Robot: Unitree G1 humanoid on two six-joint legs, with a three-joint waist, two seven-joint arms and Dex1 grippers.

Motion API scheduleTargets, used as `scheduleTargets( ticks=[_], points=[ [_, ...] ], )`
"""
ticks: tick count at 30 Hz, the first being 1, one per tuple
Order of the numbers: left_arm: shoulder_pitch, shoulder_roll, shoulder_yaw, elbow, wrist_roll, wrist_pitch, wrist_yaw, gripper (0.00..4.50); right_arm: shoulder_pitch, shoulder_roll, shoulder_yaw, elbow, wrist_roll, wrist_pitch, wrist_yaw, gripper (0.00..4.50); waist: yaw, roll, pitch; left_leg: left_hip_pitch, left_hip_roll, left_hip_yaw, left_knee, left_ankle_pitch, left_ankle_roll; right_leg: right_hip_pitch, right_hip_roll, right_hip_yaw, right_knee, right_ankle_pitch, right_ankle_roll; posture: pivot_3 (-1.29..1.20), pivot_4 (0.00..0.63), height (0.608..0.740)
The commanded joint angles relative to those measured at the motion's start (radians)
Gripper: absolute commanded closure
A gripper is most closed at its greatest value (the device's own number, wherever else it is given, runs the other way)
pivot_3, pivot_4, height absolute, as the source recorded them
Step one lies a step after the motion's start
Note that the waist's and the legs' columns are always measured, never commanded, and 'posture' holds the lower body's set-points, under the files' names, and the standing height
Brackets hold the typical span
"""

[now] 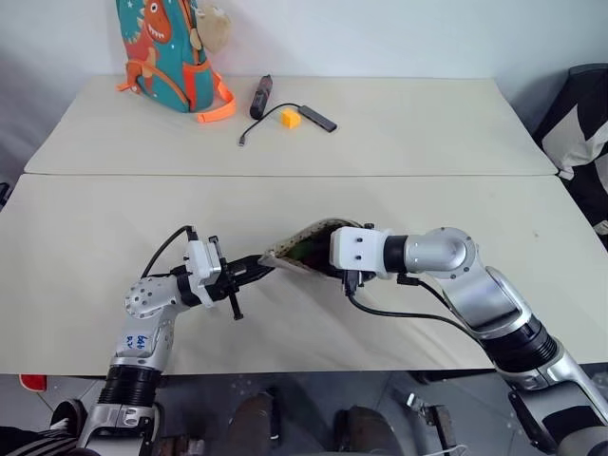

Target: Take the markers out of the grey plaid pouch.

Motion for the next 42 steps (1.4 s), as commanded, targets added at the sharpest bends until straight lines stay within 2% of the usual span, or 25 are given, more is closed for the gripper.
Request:
scheduleTargets(
  ticks=[1, 14, 16, 19, 22, 29, 36, 37, 42],
  points=[
    [0.003, -0.008, 0.016, -0.041, -0.038, 0.007, -0.006, 4.5, -0.014, 0.0, 0.029, 0.018, -0.063, -0.048, -0.015, 2.54, 0.0, 0.0, 0.0, 0.0, 0.0, 0.0, 0.0, 0.0, 0.0, 0.0, 0.0, 0.0, 0.0, 0.0, 0.0, 0.0, 0.15, 0.74],
    [-0.018, -0.038, -0.006, -0.079, -0.037, 0.034, -0.005, 4.5, -0.045, 0.106, 0.082, 0.133, -0.195, -0.102, -0.068, 2.54, -0.002, 0.0, 0.0, 0.0, 0.0, 0.0, 0.0, 0.0, 0.0, 0.0, 0.001, 0.0, 0.002, 0.0, 0.0, 0.0, 0.15, 0.74],
    [-0.016, -0.043, -0.005, -0.086, -0.037, 0.039, -0.002, 4.5, -0.044, 0.111, 0.078, 0.142, -0.202, -0.107, -0.071, 2.92, -0.001, 0.0, 0.0, 0.0, 0.0, 0.0, 0.001, 0.0, 0.0, 0.0, 0.001, 0.0, 0.003, 0.0, 0.0, 0.0, 0.15, 0.74],
    [-0.002, -0.037, 0.001, -0.088, -0.036, 0.036, -0.002, 4.5, -0.037, 0.111, 0.064, 0.143, -0.199, -0.109, -0.068, 3.75, -0.002, 0.0, 0.0, 0.0, 0.0, 0.0, 0.001, 0.0, 0.0, 0.0, 0.001, 0.0, 0.003, 0.0, 0.0, 0.0, 0.15, 0.74],
    [0.004, -0.028, 0.011, -0.08, -0.035, 0.034, -0.005, 4.5, -0.033, 0.088, 0.037, 0.104, -0.179, -0.097, -0.037, 3.86, -0.002, 0.0, 0.0, 0.001, 0.0, 0.0, 0.001, 0.0, 0.0, -0.001, 0.001, 0.0, 0.004, 0.0, 0.0, 0.0, 0.15, 0.74],
    [-0.002, -0.018, 0.023, -0.059, -0.029, 0.026, -0.01, 4.5, -0.065, 0.025, -0.097, -0.075, -0.002, 0.074, 0.102, 3.86, 0.001, 0.0, 0.0, 0.0, 0.0, 0.0, 0.001, 0.0, 0.0, 0.0, 0.0, 0.0, 0.003, 0.0, 0.0, 0.0, 0.15, 0.74],
    [-0.01, -0.02, 0.023, -0.047, -0.026, 0.021, -0.012, 4.5, -0.035, 0.006, -0.165, -0.112, 0.104, 0.125, 0.107, 3.86, 0.0, 0.0, 0.0, 0.0, 0.0, 0.0, 0.0, 0.0, 0.0, 0.0, 0.0, 0.0, 0.002, 0.0, 0.0, 0.0, 0.15, 0.74],
    [-0.01, -0.02, 0.023, -0.044, -0.025, 0.019, -0.012, 4.5, -0.029, 0.009, -0.177, -0.116, 0.124, 0.135, 0.103, 3.86, 0.0, 0.0, 0.0, 0.0, 0.0, 0.0, 0.0, 0.0, 0.0, 0.0, 0.0, 0.0, 0.002, 0.0, 0.0, 0.0, 0.15, 0.74],
    [-0.006, -0.013, 0.019, -0.041, -0.013, 0.017, -0.013, 4.5, -0.045, 0.133, -0.369, -0.215, 0.42, 0.366, 0.035, 3.86, -0.001, 0.0, 0.0, 0.0, 0.0, 0.0, 0.0, 0.0, 0.0, 0.0, 0.0, 0.0, 0.002, 0.0, 0.0, 0.0, 0.15, 0.74]
  ],
)
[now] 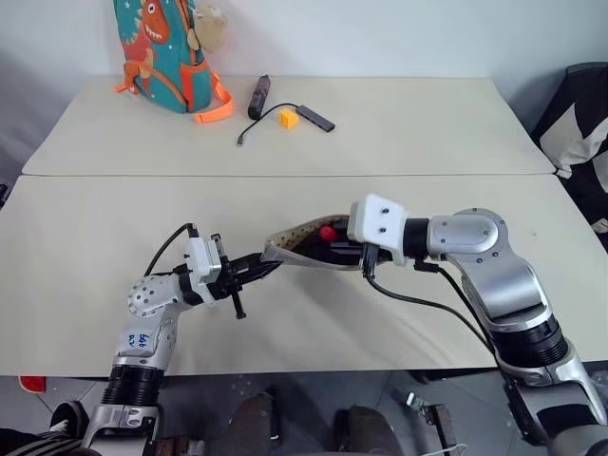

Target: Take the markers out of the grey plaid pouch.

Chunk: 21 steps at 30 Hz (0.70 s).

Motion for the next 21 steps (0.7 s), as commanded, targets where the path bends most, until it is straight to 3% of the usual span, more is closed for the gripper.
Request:
scheduleTargets(
  ticks=[1, 9, 16, 18, 21],
  points=[
    [-0.003, 0.007, 0.009, -0.007, 0.0, -0.015, -0.002, 4.5, -0.04, 0.055, -0.148, -0.11, 0.202, 0.144, -0.057, 3.86, -0.001, 0.0, 0.0, 0.0, 0.0, 0.0, 0.0, 0.0, 0.0, 0.0, 0.0, 0.0, 0.0, 0.0, 0.0, 0.0, 0.15, 0.74],
    [-0.011, 0.006, 0.013, 0.011, 0.018, -0.038, 0.008, 4.5, -0.148, 0.093, -0.312, -0.132, 0.449, 0.385, -0.238, 3.86, 0.001, 0.0, 0.0, 0.0, 0.0, 0.0, 0.0, 0.0, 0.0, 0.0, -0.001, 0.001, 0.0, 0.0, 0.0, 0.0, 0.15, 0.74],
    [0.012, 0.026, 0.037, 0.018, 0.014, -0.068, 0.015, 4.5, -0.266, -0.163, -0.537, 0.031, 0.598, 0.617, -0.282, 3.86, 0.001, 0.001, 0.0, -0.001, -0.001, 0.0, -0.001, -0.001, 0.001, 0.0, -0.001, 0.0, -0.003, 0.0, 0.0, 0.0, 0.15, 0.74],
    [0.019, 0.026, 0.04, 0.02, 0.015, -0.076, 0.018, 4.5, -0.26, -0.263, -0.526, 0.078, 0.587, 0.652, -0.268, 3.86, 0.0, 0.001, 0.001, -0.001, 0.0, 0.0, -0.001, -0.001, 0.001, -0.001, -0.001, 0.0, -0.004, 0.0, 0.0, 0.0, 0.15, 0.74],
    [0.02, 0.022, 0.037, 0.021, 0.014, -0.082, 0.021, 4.5, -0.136, -0.419, -0.422, 0.09, 0.542, 0.667, -0.225, 3.86, 0.001, 0.001, 0.001, -0.001, 0.001, 0.0, -0.002, -0.001, 0.001, 0.0, -0.002, 0.0, -0.006, 0.0, 0.0, 0.0, 0.15, 0.74]
  ],
)
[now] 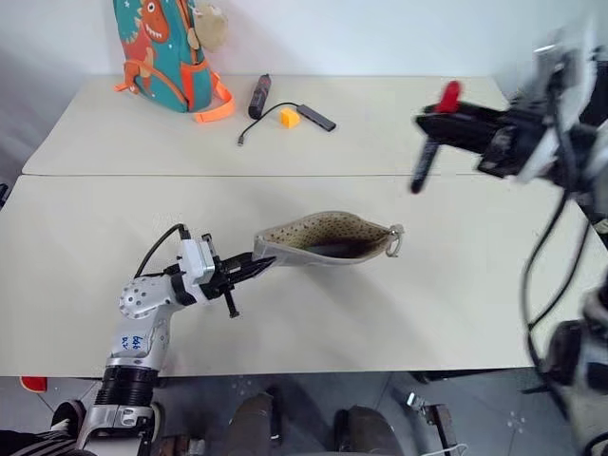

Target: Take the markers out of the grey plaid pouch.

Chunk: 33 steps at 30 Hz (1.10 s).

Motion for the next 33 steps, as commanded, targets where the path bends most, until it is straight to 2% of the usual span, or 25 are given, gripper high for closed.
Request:
scheduleTargets(
  ticks=[1, 3, 5, 11, 18, 19, 21, 25, 30, 33],
  points=[
    [0.002, -0.002, 0.012, -0.012, -0.003, -0.019, 0.008, 4.5, 0.155, -0.135, 0.109, -0.019, -0.041, 0.0, 0.065, 3.86, 0.001, 0.0, 0.0, 0.0, 0.0, 0.0, 0.0, 0.0, 0.0, 0.0, 0.0, 0.0, 0.0, 0.0, 0.0, 0.0, 0.15, 0.74],
    [-0.002, -0.005, 0.011, -0.006, -0.002, -0.024, 0.009, 4.5, 0.3, -0.207, 0.168, -0.041, -0.065, -0.037, 0.117, 3.86, 0.002, 0.0, 0.0, -0.001, 0.0, 0.0, 0.0, -0.001, 0.0, 0.0, 0.0, 0.0, -0.001, 0.0, 0.0, 0.0, 0.15, 0.74],
    [-0.004, -0.007, 0.008, -0.003, 0.0, -0.031, 0.011, 4.5, 0.38, -0.212, 0.187, 0.008, -0.11, -0.095, 0.106, 3.86, 0.003, 0.0, 0.0, -0.002, 0.0, 0.001, 0.0, -0.001, 0.0, 0.0, 0.0, -0.001, -0.002, 0.0, 0.0, 0.0, 0.15, 0.74],
    [0.012, -0.015, 0.001, -0.019, 0.002, -0.031, 0.024, 4.5, 0.421, -0.203, 0.266, 0.194, -0.219, -0.189, 0.087, 3.86, 0.001, 0.003, 0.002, -0.003, -0.001, 0.003, 0.003, 0.002, 0.003, 0.0, 0.0, -0.001, -0.002, 0.001, 0.002, 0.0, 0.15, 0.74],
    [0.024, -0.014, -0.003, -0.037, 0.007, -0.03, 0.03, 4.5, 0.358, -0.081, 0.283, 0.359, -0.291, -0.259, 0.01, 3.86, 0.005, 0.002, 0.001, -0.003, -0.001, 0.001, 0.004, 0.002, 0.003, 0.0, -0.001, -0.001, -0.002, 0.002, 0.002, 0.0, 0.15, 0.74],
    [0.027, -0.012, -0.002, -0.041, 0.007, -0.029, 0.031, 4.5, 0.337, -0.063, 0.278, 0.36, -0.282, -0.25, 0.011, 3.14, 0.005, 0.002, 0.001, -0.004, -0.001, 0.001, 0.004, 0.002, 0.003, 0.0, 0.0, -0.001, -0.002, 0.003, 0.003, 0.0, 0.15, 0.74],
    [0.03, -0.01, -0.001, -0.046, 0.006, -0.025, 0.033, 4.5, 0.318, -0.047, 0.282, 0.36, -0.29, -0.252, 0.009, 2.59, 0.003, 0.002, 0.001, -0.005, -0.001, 0.001, 0.004, 0.002, 0.003, -0.001, 0.0, -0.001, -0.002, 0.003, 0.003, 0.0, 0.15, 0.74],
    [0.036, -0.009, -0.003, -0.054, 0.005, -0.023, 0.035, 4.5, 0.323, -0.041, 0.295, 0.367, -0.35, -0.317, -0.017, 1.2, 0.004, 0.003, 0.001, -0.007, -0.001, -0.001, 0.004, 0.002, 0.004, -0.002, 0.0, -0.002, -0.001, 0.003, 0.003, 0.0, 0.15, 0.74],
    [0.037, -0.009, -0.003, -0.057, 0.004, -0.022, 0.037, 4.5, 0.315, -0.039, 0.253, 0.296, -0.306, -0.272, -0.008, 1.2, 0.003, 0.003, 0.001, -0.007, -0.001, 0.0, 0.004, 0.002, 0.004, -0.002, 0.001, -0.003, -0.002, 0.003, 0.003, 0.0, 0.15, 0.74],
    [0.033, -0.006, -0.003, -0.054, 0.003, -0.02, 0.034, 4.5, 0.248, -0.045, 0.186, 0.187, -0.257, -0.267, -0.013, 1.2, 0.003, 0.004, 0.002, -0.007, -0.001, 0.0, 0.004, 0.002, 0.004, -0.002, 0.001, -0.003, -0.002, 0.003, 0.003, 0.0, 0.15, 0.74]
  ],
)
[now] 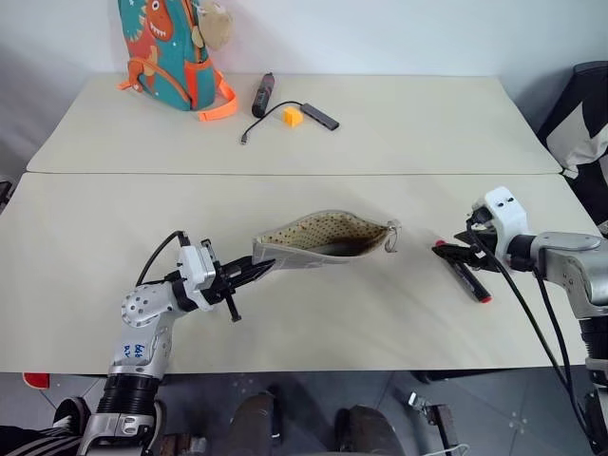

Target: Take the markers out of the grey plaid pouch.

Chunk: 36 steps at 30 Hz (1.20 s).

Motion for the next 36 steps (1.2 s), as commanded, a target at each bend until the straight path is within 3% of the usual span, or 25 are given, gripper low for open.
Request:
scheduleTargets(
  ticks=[1, 4, 7, 11, 15, 22, 25, 28, 33, 36],
  points=[
    [0.002, 0.011, 0.002, -0.039, 0.0, -0.005, -0.001, 4.5, -0.094, -0.019, -0.108, -0.15, 0.069, 0.008, 0.007, 1.2, -0.001, 0.002, 0.001, 0.0, 0.0, 0.0, 0.0, 0.0, 0.0, 0.0, 0.0, 0.0, 0.0, 0.0, 0.0, 0.0, 0.15, 0.74],
    [-0.001, 0.008, -0.004, -0.043, 0.002, -0.002, 0.001, 4.5, -0.158, -0.027, -0.126, -0.326, 0.13, -0.017, 0.043, 1.2, -0.002, 0.003, 0.001, 0.0, 0.0, -0.001, 0.0, 0.0, 0.0, 0.0, 0.0, 0.0, 0.0, 0.0, 0.0, 0.0, 0.15, 0.74],
    [-0.007, 0.005, -0.016, -0.042, 0.013, -0.008, 0.0, 4.5, -0.202, 0.043, -0.129, -0.467, 0.205, 0.047, -0.017, 1.2, -0.002, 0.002, 0.001, 0.0, 0.001, -0.002, -0.001, -0.001, -0.001, -0.001, -0.001, 0.002, 0.0, 0.0, -0.001, 0.0, 0.15, 0.74],
    [-0.018, 0.003, -0.023, -0.04, 0.019, -0.006, 0.013, 4.5, -0.11, 0.082, -0.025, -0.65, 0.181, -0.006, -0.041, 1.2, 0.005, 0.0, 0.0, -0.002, 0.0, -0.005, 0.0, -0.001, -0.001, 0.0, 0.0, 0.002, 0.0, 0.001, -0.001, 0.0, 0.15, 0.74],
    [-0.023, 0.005, -0.02, -0.037, 0.014, -0.001, 0.013, 4.5, -0.056, 0.123, 0.019, -0.717, 0.187, -0.03, -0.064, 1.2, 0.0, 0.001, 0.0, -0.003, -0.002, -0.003, 0.0, 0.0, 0.0, 0.0, 0.0, 0.001, 0.0, 0.002, 0.001, 0.0, 0.15, 0.74],
    [-0.023, 0.001, -0.031, -0.049, 0.019, 0.001, 0.014, 4.5, -0.022, 0.124, 0.079, -0.662, 0.115, -0.112, -0.054, 1.2, -0.001, 0.001, 0.0, -0.002, -0.002, -0.002, 0.0, 0.001, 0.001, -0.001, 0.0, 0.002, -0.001, 0.002, 0.001, 0.0, 0.15, 0.74],
    [-0.025, 0.002, -0.035, -0.059, 0.019, 0.009, 0.019, 4.5, -0.023, 0.123, 0.105, -0.651, 0.093, -0.129, -0.045, 1.82, -0.001, 0.001, 0.0, -0.002, -0.002, -0.003, 0.0, 0.001, 0.001, -0.001, 0.0, 0.001, 0.0, 0.002, 0.001, 0.0, 0.15, 0.74],
    [-0.028, 0.001, -0.037, -0.069, 0.019, 0.017, 0.025, 4.5, -0.02, 0.122, 0.143, -0.651, 0.062, -0.165, -0.03, 2.81, -0.001, 0.001, 0.0, -0.002, -0.002, -0.003, 0.0, 0.001, 0.001, -0.001, 0.001, 0.001, 0.0, 0.002, 0.001, 0.0, 0.15, 0.74],
    [-0.027, 0.0, -0.044, -0.078, 0.022, 0.022, 0.029, 4.5, -0.024, 0.131, 0.194, -0.635, 0.009, -0.21, -0.017, 2.81, -0.001, 0.001, 0.0, -0.002, -0.002, -0.003, 0.0, 0.001, 0.001, -0.001, 0.001, 0.001, 0.0, 0.002, 0.001, 0.0, 0.15, 0.74],
    [-0.026, 0.002, -0.043, -0.084, 0.021, 0.023, 0.027, 4.5, -0.023, 0.112, 0.223, -0.613, -0.046, -0.243, -0.008, 3.43, 0.0, 0.001, 0.0, -0.002, -0.002, -0.003, 0.0, 0.001, 0.001, -0.001, 0.001, 0.001, 0.0, 0.002, 0.001, 0.0, 0.15, 0.74]
  ],
)
